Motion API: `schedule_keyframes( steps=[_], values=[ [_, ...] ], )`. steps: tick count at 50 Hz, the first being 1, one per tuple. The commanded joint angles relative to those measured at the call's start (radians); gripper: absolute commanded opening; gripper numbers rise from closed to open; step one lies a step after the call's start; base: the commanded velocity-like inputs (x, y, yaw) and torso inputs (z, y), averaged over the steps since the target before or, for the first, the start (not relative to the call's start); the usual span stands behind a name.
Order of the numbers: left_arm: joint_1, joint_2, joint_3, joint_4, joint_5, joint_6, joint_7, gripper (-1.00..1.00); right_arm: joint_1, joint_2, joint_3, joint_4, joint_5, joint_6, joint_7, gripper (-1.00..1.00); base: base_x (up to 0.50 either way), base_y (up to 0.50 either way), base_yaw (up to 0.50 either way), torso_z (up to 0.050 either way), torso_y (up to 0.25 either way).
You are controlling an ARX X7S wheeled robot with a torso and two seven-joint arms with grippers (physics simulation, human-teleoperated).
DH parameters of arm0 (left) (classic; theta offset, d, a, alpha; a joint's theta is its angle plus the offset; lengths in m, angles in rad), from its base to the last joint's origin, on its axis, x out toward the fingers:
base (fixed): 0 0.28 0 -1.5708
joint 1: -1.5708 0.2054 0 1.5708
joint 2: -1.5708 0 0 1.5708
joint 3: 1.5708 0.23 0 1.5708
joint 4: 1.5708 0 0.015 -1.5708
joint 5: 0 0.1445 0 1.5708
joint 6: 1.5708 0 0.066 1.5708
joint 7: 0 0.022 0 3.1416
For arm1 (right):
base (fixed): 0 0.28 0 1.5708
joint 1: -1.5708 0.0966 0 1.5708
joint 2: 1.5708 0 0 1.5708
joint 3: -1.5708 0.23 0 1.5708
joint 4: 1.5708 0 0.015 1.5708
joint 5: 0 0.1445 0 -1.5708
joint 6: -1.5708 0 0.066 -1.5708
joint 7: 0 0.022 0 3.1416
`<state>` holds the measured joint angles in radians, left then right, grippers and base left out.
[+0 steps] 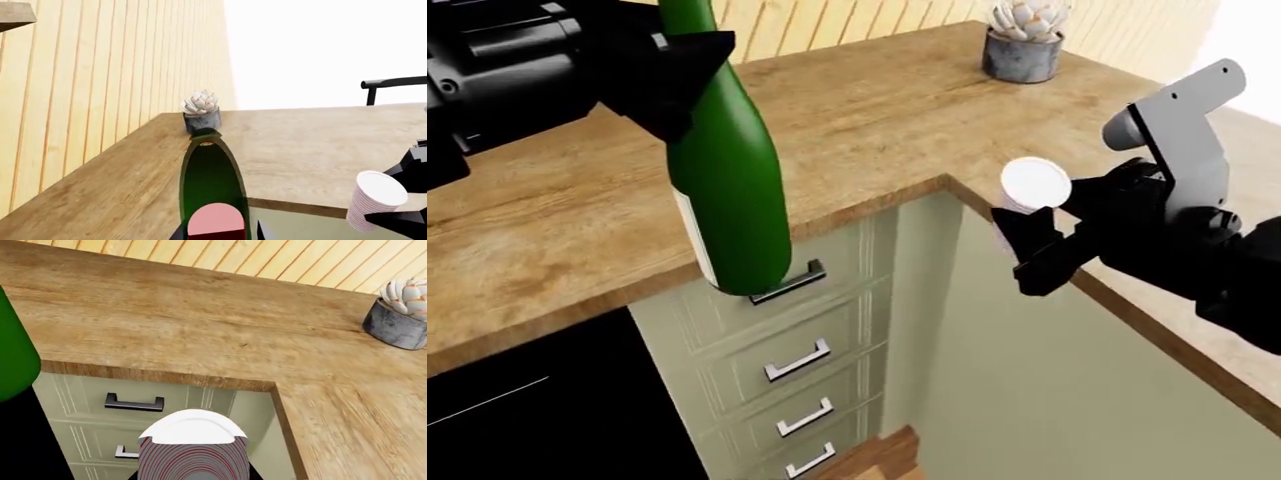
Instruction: Pick the bottle and cup and place them in the sink. Then turn on the water.
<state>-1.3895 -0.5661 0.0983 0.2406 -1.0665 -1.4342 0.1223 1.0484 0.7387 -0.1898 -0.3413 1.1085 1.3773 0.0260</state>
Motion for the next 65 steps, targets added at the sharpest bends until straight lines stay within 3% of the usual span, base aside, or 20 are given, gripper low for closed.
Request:
schedule_keyframes(
  steps=[1, 65],
  values=[
    [-0.008, -0.009, -0.018, 0.004, -0.015, 0.001, -0.025, -1.00, -0.026, -0.002, 0.015, -0.008, 0.007, -0.028, 0.004, -1.00, 0.00, 0.00, 0.50, 0.000, 0.000],
    [0.031, -0.053, 0.006, 0.009, -0.068, 0.048, -0.067, -1.00, -0.074, 0.001, -0.031, 0.010, -0.002, -0.115, -0.014, -1.00, 0.00, 0.00, 0.50, 0.000, 0.001]
  ],
)
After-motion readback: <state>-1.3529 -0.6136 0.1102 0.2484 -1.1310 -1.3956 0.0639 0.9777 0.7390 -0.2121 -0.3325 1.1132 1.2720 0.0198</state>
